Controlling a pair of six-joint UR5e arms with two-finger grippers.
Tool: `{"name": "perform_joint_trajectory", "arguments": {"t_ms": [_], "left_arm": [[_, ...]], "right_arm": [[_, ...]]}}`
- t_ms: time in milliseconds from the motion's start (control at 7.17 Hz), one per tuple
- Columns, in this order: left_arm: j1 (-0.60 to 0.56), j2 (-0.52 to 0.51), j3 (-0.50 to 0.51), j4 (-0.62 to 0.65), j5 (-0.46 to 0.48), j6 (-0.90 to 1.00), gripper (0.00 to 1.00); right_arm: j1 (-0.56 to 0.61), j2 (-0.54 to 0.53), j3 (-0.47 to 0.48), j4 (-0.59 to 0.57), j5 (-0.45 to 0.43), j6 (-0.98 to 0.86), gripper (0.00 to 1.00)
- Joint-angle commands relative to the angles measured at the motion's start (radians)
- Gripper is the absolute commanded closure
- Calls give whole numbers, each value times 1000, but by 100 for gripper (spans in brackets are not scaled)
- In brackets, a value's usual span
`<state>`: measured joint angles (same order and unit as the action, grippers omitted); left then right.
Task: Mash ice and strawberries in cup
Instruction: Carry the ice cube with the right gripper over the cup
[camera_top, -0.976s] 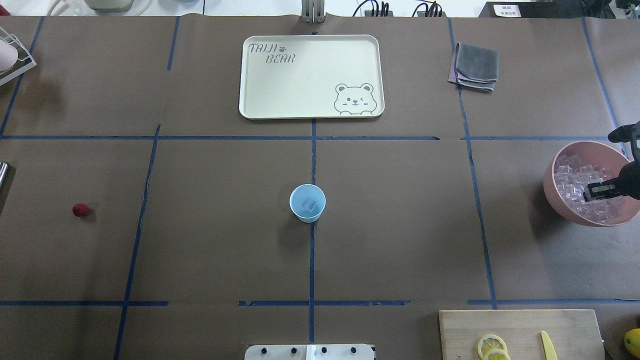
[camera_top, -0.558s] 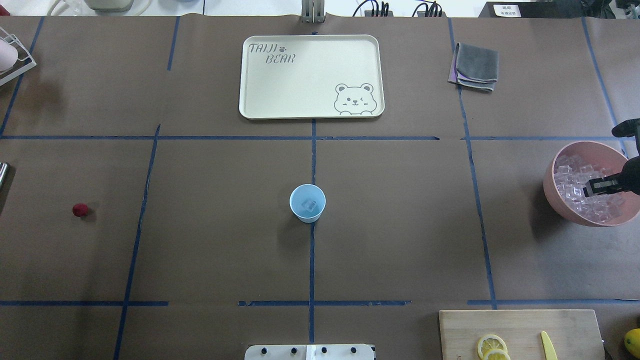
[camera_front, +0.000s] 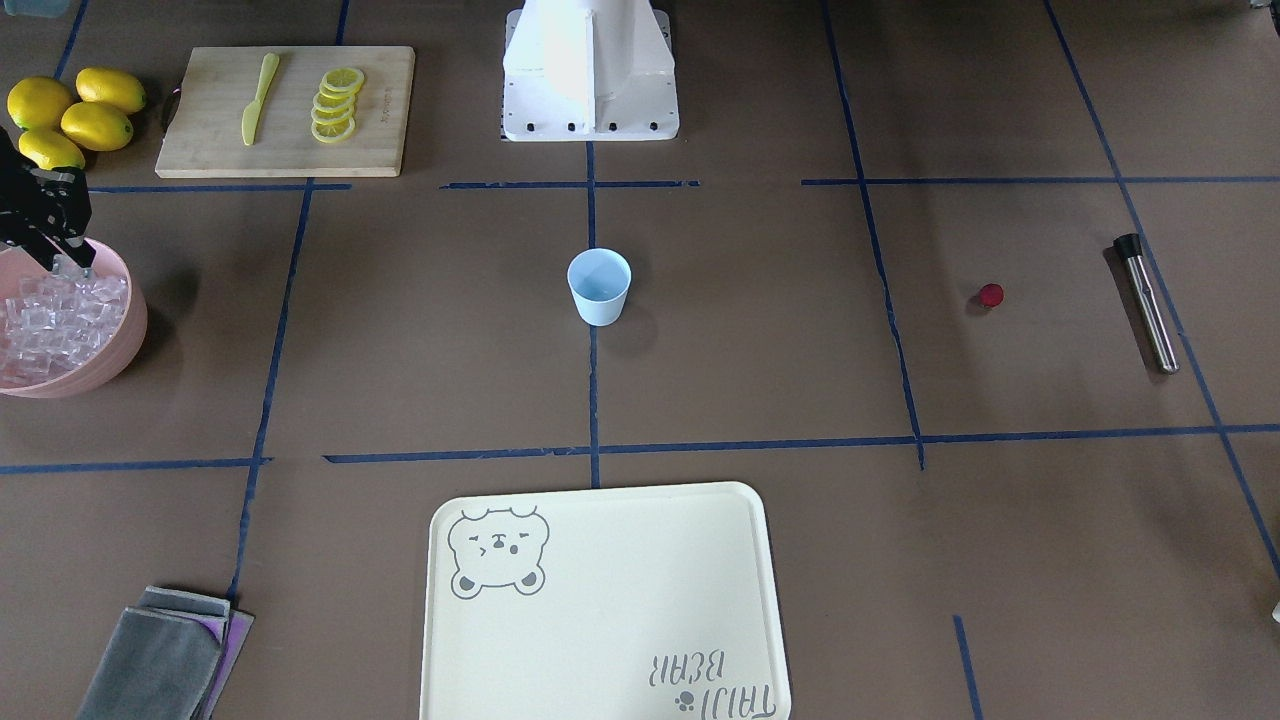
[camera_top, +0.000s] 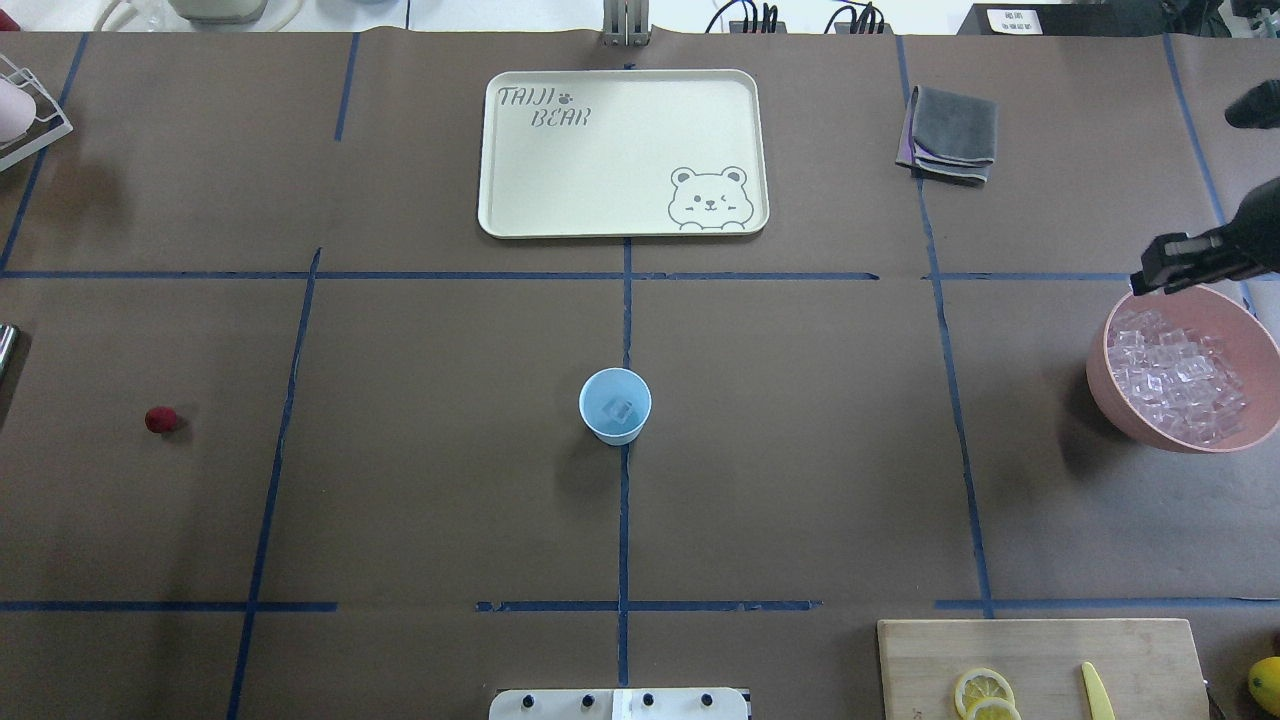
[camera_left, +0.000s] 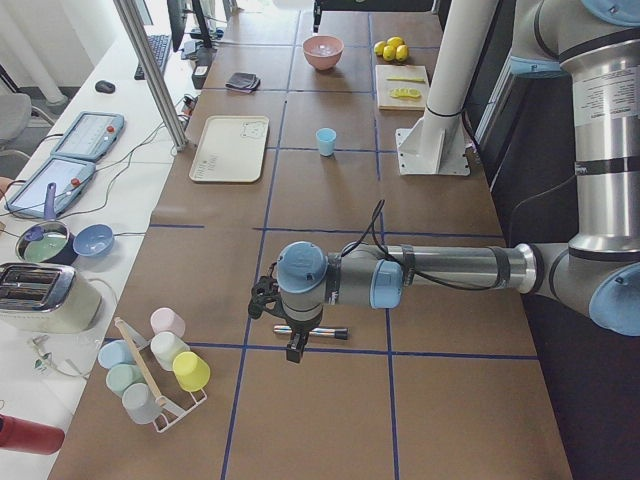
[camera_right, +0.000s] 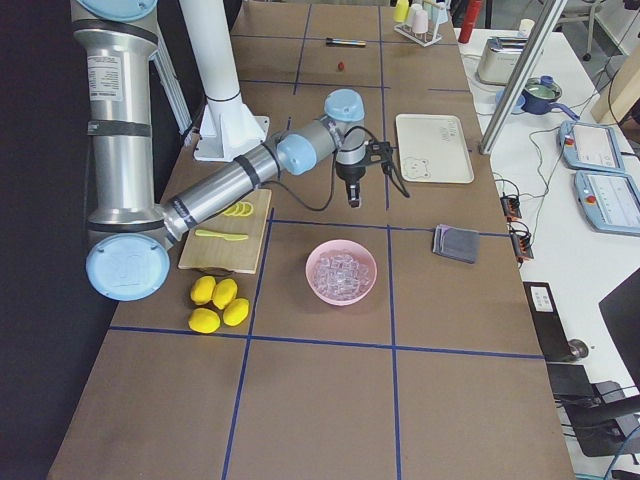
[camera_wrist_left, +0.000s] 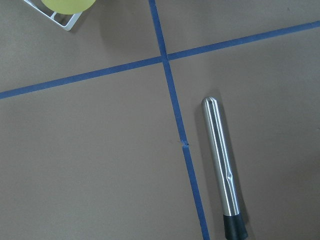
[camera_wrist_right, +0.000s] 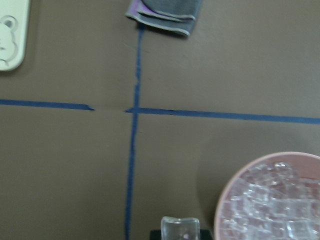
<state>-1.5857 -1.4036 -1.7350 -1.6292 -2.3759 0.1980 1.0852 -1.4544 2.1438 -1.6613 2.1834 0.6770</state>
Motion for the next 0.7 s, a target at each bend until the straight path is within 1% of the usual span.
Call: {"name": "perform_joint_trajectory", "arguments": {"t_ms": [0, 139, 279, 558], "left_arm": [[0, 0, 3, 5, 4, -2, 0], [1, 1, 3, 9, 6, -5, 0], [0, 3, 2, 15, 4, -8, 0], [0, 8, 3, 16, 4, -8, 0]], "right_arm": [[-108, 367, -8, -386, -22, 18, 95], [-149, 450, -28, -411, -24, 83, 95], [-216, 523, -66, -410, -40, 195, 95], [-376, 673, -155, -406, -163, 373, 95]]}}
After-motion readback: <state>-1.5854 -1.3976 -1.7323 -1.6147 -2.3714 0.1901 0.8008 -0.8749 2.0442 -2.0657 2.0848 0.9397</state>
